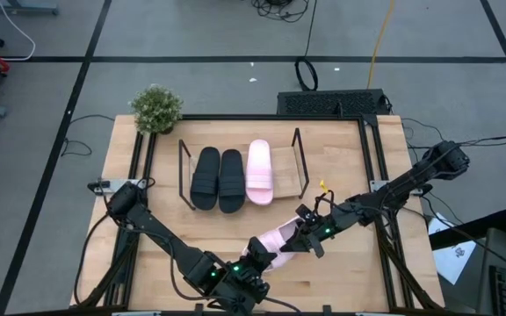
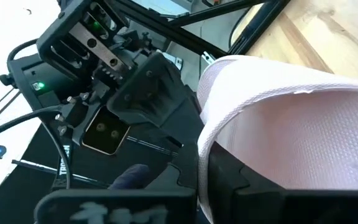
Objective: Pick and place slides into the shelf
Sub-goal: Put the pink pair of slide on the shelf
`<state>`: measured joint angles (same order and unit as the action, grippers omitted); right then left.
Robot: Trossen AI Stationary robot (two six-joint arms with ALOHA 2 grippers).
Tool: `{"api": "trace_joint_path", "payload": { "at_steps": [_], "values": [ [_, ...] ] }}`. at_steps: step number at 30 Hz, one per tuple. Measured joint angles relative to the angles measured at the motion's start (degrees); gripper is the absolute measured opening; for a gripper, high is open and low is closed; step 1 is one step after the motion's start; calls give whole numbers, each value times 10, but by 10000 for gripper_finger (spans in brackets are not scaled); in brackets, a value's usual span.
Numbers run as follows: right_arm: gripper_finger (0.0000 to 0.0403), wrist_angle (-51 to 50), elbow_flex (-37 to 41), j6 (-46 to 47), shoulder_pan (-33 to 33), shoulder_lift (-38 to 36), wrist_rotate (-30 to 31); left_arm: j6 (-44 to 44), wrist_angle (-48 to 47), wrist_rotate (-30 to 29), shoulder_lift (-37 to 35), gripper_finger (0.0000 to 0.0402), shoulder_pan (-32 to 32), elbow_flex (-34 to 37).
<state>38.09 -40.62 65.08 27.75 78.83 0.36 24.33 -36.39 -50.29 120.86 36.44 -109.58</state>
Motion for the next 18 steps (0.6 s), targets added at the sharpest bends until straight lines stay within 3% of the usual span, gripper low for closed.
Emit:
{"api": "trace_joint_path", "payload": {
  "at_steps": [5,18],
  "values": [
    [25,13,-2,-10,0,0,1,-1,-4,-64,0,7,16,0],
    [98,26,-2,-51,2,-1,-30,-102,-60,-129,-1,1,60,0]
  ]
}}
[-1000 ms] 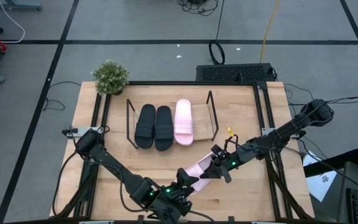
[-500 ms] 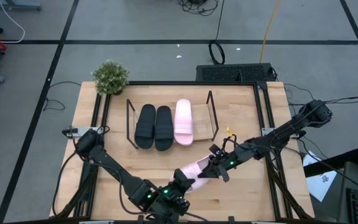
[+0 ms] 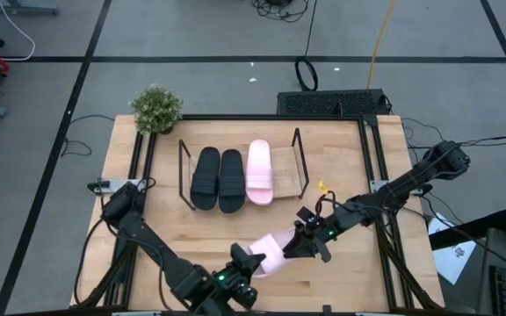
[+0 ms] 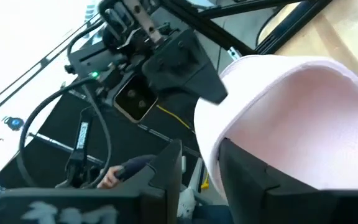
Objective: Pick and place slides into the shelf
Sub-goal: Put the pink pair of slide on the shelf
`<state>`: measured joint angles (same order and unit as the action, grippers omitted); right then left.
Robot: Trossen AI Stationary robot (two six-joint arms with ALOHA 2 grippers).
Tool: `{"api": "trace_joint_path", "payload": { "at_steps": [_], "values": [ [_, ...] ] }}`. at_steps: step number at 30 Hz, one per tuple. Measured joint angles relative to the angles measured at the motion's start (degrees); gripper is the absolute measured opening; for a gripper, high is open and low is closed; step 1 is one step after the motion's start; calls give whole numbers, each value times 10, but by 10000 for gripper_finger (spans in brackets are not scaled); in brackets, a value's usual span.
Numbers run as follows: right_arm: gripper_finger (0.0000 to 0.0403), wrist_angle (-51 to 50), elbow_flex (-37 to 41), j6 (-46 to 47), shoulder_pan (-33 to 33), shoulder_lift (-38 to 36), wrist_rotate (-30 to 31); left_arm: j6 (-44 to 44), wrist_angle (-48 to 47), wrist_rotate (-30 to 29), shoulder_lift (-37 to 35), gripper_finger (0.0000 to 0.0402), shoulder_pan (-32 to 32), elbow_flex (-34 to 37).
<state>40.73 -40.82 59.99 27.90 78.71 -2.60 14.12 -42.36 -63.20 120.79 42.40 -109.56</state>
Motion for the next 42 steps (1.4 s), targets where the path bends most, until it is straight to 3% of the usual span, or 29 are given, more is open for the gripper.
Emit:
{"api": "trace_joint_path", "payload": {
  "at_steps": [12,21,29,42],
  "values": [
    [107,3,0,-22,0,-1,8,-142,-127,-47,-6,0,34,1],
    [107,140,1,-224,20,-5,-37,-287,-246,-105,-17,0,28,0],
    [107,164,2,-410,91,-43,-34,-315,-249,-129,-19,0,-40,-4],
    [107,160,2,-525,249,-64,136,-303,-239,-184,-20,0,-158,-147]
  ]
}}
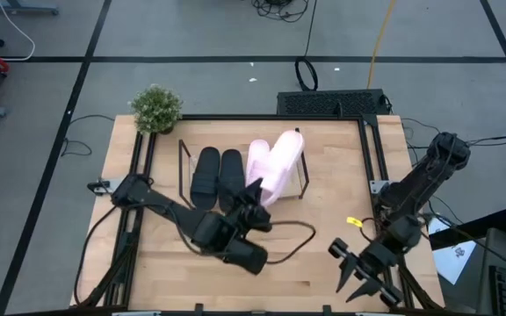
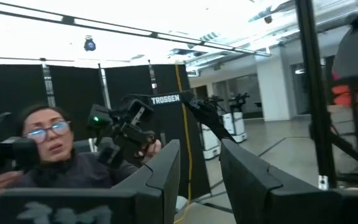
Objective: Pick and place slides into the shelf
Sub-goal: Put the pink pair of slide on the shelf
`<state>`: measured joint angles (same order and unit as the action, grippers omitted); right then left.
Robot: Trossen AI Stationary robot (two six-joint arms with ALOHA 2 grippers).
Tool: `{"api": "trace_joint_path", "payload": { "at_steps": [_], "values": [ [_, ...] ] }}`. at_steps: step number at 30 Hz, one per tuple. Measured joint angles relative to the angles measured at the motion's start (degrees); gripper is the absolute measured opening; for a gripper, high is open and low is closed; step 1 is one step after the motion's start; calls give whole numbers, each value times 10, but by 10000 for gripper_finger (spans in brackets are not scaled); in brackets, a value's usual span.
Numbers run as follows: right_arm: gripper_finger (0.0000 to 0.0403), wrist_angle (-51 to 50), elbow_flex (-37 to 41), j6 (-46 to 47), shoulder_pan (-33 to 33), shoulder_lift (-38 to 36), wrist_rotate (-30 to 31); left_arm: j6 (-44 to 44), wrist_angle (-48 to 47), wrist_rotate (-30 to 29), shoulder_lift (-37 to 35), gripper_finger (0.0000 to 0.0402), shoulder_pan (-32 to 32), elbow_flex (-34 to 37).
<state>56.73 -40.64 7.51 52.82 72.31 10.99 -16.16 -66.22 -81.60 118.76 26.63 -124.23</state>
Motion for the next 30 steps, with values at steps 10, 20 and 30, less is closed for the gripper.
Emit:
{"api": "trace_joint_path", "payload": {
  "at_steps": [10,20,30],
  "values": [
    [107,4,0,-40,91,0,152,-107,0,63,2,0,-70,-28],
    [107,18,0,-84,132,0,177,-289,-2,97,2,0,-94,-4],
    [107,17,0,-97,146,0,177,-342,66,67,2,0,-102,92]
  ]
}}
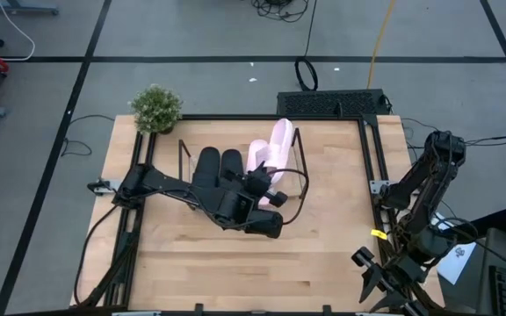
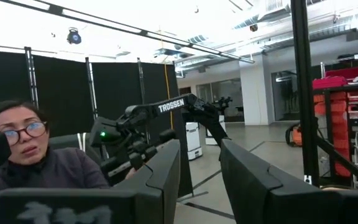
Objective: Pick and place slides into the shelf
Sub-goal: Put the pink pair of slide on the shelf
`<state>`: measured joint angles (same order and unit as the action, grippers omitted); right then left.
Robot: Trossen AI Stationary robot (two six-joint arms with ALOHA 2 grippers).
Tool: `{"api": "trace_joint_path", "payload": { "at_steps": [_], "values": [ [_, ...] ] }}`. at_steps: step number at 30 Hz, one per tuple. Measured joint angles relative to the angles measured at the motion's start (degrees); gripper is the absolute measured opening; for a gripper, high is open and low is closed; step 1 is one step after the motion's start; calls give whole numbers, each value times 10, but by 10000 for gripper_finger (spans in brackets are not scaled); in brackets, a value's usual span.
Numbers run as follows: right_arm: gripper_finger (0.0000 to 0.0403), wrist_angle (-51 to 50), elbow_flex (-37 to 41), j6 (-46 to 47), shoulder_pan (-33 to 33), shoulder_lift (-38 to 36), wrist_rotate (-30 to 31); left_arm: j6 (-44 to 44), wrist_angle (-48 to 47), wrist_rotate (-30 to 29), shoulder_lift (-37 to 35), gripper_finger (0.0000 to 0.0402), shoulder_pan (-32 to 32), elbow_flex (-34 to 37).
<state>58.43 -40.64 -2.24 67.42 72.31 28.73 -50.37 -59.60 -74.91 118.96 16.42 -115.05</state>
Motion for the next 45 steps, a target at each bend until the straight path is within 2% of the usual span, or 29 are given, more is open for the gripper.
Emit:
{"api": "trace_joint_path", "payload": {
  "at_steps": [6,9,19,23,29,39,45],
  "values": [
    [107,-3,0,0,0,0,0,95,182,-1,0,0,-14,75],
    [107,-5,0,0,0,0,0,125,243,-1,0,0,-18,109],
    [107,-4,0,0,0,0,5,95,280,-2,0,0,-17,146],
    [107,-5,0,0,0,0,28,125,314,-1,6,0,-17,145],
    [107,-7,0,1,0,0,30,177,345,3,24,0,-17,146],
    [107,-17,0,7,0,0,30,269,365,-80,30,0,-1,145],
    [107,-16,0,8,-1,0,30,292,372,-46,30,0,-12,144]
  ]
}}
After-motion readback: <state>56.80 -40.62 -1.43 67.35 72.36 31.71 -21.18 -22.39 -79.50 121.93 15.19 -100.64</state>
